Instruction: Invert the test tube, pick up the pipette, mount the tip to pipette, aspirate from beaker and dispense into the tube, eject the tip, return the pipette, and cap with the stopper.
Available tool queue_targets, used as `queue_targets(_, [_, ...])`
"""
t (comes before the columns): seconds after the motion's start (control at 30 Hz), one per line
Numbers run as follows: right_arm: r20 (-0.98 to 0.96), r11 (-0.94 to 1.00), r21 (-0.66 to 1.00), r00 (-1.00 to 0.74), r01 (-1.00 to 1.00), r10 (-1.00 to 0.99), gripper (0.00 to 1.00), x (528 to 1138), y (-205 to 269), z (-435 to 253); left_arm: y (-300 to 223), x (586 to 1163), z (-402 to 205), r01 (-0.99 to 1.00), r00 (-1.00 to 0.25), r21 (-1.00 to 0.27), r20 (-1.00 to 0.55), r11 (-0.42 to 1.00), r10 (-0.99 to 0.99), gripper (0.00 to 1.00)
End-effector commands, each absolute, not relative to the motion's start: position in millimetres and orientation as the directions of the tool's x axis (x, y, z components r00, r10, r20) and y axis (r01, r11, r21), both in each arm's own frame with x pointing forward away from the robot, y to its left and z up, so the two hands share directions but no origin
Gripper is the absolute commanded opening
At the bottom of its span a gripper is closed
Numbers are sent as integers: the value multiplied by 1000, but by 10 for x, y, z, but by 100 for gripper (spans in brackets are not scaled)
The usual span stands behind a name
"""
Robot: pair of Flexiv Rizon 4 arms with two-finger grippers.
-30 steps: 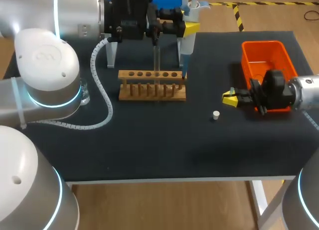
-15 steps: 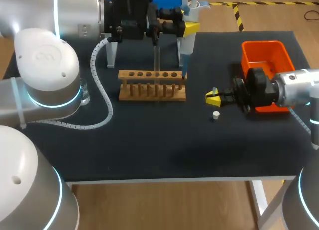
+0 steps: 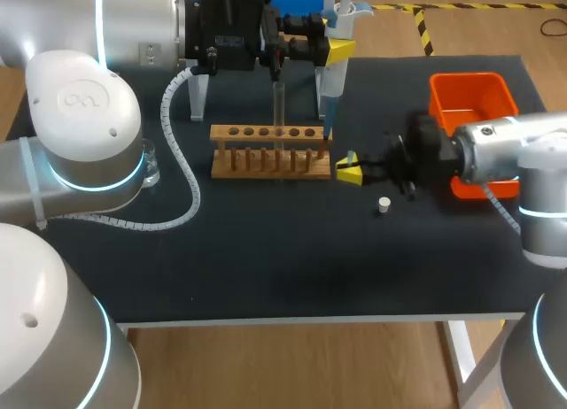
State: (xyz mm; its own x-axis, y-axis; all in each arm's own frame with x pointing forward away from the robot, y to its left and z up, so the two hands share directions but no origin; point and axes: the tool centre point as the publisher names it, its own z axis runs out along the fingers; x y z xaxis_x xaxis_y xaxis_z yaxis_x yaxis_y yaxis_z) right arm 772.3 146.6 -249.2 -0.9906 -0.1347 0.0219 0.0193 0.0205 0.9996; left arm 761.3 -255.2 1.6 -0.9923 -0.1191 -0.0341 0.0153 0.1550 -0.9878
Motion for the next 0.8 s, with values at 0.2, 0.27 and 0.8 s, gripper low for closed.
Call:
queue_targets(0.2, [10,18,1000,-987,8,-159,0,7761,1694,-2538,-2532,7615,16,17,-993,-988,-35,153,-115,0])
queue_targets(0.27, [10,20,1000,-987,7,-161,0,7761,1712,-2533,-2532,7615,16,17,-993,-988,-35,153,-115,0])
queue_targets(0.8, [20,50,999,-987,12,-162,0,7662,1772,-2454,-2532,7615,16,17,-993,-988,-35,153,-115,0])
